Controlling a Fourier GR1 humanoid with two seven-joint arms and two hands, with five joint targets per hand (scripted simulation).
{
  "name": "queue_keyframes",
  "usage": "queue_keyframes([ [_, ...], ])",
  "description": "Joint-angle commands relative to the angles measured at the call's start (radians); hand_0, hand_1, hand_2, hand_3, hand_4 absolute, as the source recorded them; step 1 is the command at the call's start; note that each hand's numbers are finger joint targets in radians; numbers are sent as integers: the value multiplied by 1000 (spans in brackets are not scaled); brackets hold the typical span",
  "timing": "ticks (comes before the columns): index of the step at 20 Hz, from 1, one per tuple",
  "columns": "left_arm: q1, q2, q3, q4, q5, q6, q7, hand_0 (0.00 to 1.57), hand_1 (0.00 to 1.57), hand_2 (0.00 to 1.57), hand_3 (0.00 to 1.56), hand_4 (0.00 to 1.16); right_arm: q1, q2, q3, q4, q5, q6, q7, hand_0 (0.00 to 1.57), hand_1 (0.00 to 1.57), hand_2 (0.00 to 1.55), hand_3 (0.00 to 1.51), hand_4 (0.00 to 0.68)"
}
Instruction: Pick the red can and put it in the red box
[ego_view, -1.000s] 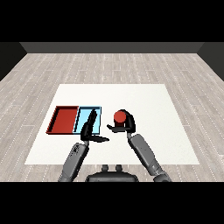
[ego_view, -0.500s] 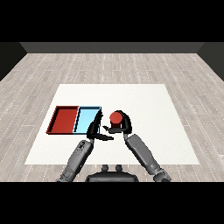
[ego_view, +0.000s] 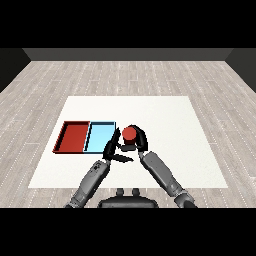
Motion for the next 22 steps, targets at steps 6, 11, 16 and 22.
queue_keyframes([
  [6, -38, 0, -70, -4, 67, 57, 16, 0, 0, 0, 0, 0, -21, 1, 75, -5, -72, -37, -17, 1481, 1481, 1437, 1371, 621],
  [11, -46, 7, -17, 38, 56, -26, -32, 0, 0, 0, 0, 0, -43, 1, 135, 84, -162, -71, -119, 1497, 1497, 1450, 1378, 618],
  [16, -54, 1, -36, 42, 54, 19, -43, 0, 0, 0, 0, 0, -111, 0, 170, 63, -166, -126, -47, 1482, 1482, 1455, 1372, 632],
  [22, -85, 6, -6, 43, 16, 137, 38, 0, 0, 0, 0, 604, -87, 0, 225, 46, -174, -143, -66, 1458, 1458, 1446, 1366, 626],
])
